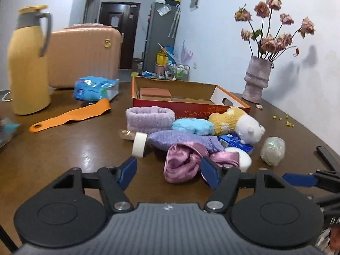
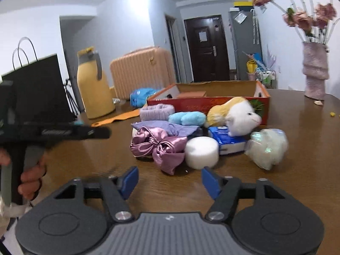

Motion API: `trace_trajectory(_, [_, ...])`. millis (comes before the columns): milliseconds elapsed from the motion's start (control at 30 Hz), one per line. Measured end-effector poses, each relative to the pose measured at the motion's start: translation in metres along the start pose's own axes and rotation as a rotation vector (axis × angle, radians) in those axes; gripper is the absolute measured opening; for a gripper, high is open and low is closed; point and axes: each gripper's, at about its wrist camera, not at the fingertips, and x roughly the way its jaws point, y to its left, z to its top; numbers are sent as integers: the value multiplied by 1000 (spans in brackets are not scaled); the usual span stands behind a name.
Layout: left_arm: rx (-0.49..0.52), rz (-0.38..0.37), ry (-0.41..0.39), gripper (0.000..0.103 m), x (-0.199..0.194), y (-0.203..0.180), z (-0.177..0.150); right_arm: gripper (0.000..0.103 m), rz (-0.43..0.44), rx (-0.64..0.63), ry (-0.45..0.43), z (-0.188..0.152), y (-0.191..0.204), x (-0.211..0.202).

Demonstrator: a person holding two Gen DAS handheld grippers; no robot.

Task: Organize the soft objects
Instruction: 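Close both grippers on the pink satin bow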

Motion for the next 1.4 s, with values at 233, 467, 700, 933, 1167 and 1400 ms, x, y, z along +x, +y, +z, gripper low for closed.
trace_trajectory(233, [-65, -80, 137, 34, 68, 13, 3, 47, 23, 17, -1, 17, -3, 49])
trace_trajectory(467, [-150, -115, 189, 7, 58, 18, -9, 20, 19, 9, 39, 20, -3, 79])
trace_trajectory(700, [-122, -172, 174, 49, -11, 17, -37, 34, 145, 3, 97, 7, -4, 16])
trace_trajectory(933, [-79, -155, 165, 38, 7, 10, -33, 42, 135, 86, 60, 8, -5, 29])
trace_trajectory(1167, [-64, -169, 202, 8, 14, 6, -45, 21, 114, 113, 92, -7, -2, 45])
trace_trajectory(1400, [-54, -196, 162, 6, 3, 3, -31, 16, 125, 88, 78, 2, 0, 45])
